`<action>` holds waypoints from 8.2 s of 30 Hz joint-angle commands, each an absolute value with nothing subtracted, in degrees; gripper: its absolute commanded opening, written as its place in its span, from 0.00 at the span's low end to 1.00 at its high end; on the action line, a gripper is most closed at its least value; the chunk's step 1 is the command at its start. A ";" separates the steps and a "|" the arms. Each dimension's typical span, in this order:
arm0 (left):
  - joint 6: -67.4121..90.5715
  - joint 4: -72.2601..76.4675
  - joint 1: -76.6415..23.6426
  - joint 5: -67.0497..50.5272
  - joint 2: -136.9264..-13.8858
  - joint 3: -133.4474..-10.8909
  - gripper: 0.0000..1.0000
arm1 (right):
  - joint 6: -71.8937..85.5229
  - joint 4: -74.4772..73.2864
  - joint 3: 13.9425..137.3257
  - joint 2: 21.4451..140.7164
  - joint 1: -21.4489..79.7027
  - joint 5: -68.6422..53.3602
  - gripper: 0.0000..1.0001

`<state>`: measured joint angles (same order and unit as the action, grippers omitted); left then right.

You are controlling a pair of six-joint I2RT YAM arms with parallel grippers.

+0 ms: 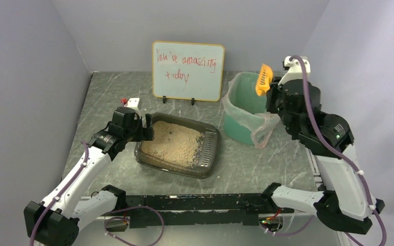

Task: Clean the litter box

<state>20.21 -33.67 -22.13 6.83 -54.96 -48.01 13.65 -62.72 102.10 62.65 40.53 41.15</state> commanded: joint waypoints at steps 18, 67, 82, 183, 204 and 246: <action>19.95 -33.13 -21.97 7.81 -59.44 -47.94 0.88 | 33.91 -31.71 65.50 54.87 40.60 -7.80 0.00; 19.25 -33.03 -21.96 5.11 -66.88 -48.43 0.64 | 61.42 8.04 41.19 81.02 50.98 -13.36 0.00; 19.19 -32.96 -22.40 4.79 -67.11 -48.33 0.57 | 70.48 27.05 40.57 93.95 54.88 -10.35 0.00; 19.56 -32.95 -22.62 6.38 -63.79 -48.43 0.72 | 80.05 55.06 -4.54 40.81 43.66 -3.18 0.00; 19.47 -32.70 -22.68 5.93 -62.89 -48.25 0.72 | 75.63 49.40 3.92 44.23 45.60 -9.07 0.00; 19.42 -32.61 -22.87 5.66 -62.65 -48.17 0.72 | 74.99 45.34 7.74 43.76 42.42 -13.48 0.00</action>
<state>19.20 -33.69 -22.61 6.24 -63.83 -48.01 76.51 41.45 3.38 40.66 42.04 -9.39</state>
